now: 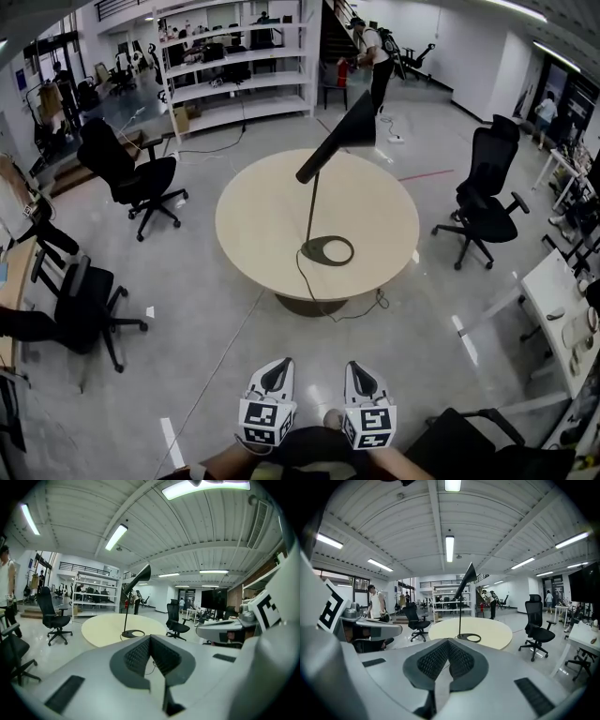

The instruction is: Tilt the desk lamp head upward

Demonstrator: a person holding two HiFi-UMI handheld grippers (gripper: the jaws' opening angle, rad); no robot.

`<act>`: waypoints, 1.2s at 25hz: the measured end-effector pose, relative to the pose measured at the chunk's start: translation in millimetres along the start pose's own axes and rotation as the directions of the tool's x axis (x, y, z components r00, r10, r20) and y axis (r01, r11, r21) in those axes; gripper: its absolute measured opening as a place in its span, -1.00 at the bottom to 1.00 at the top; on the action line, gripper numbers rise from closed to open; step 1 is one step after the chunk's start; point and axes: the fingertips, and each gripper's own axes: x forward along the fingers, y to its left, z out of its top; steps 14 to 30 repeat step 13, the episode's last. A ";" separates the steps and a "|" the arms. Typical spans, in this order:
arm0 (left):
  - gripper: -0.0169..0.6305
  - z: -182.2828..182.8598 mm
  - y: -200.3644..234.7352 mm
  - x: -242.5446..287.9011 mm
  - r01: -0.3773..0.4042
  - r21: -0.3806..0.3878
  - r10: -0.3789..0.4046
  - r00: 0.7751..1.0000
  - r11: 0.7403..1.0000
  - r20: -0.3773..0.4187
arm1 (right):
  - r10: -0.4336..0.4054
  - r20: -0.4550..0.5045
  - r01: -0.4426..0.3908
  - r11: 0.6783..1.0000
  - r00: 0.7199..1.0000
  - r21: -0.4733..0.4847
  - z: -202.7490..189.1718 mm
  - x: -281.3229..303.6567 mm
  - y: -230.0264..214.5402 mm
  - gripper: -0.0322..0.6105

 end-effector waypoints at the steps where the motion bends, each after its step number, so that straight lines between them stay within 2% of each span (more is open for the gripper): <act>1: -0.81 -0.1 -1.9 1.0 -0.002 0.000 0.002 1.000 1.000 0.000 | 0.001 0.003 -0.001 1.000 1.000 -0.004 1.2 -0.9 -2.0 -0.86; 9: -0.81 8.2 -12.9 12.2 0.002 0.008 -0.002 1.000 1.000 0.010 | 0.004 0.016 -0.004 1.000 1.000 -0.016 8.5 -0.9 -15.3 -0.86; 30: -0.81 10.3 -14.5 11.0 0.007 0.006 -0.007 1.000 1.000 0.008 | 0.005 0.018 -0.004 1.000 1.000 -0.022 12.6 -1.6 -15.1 -0.86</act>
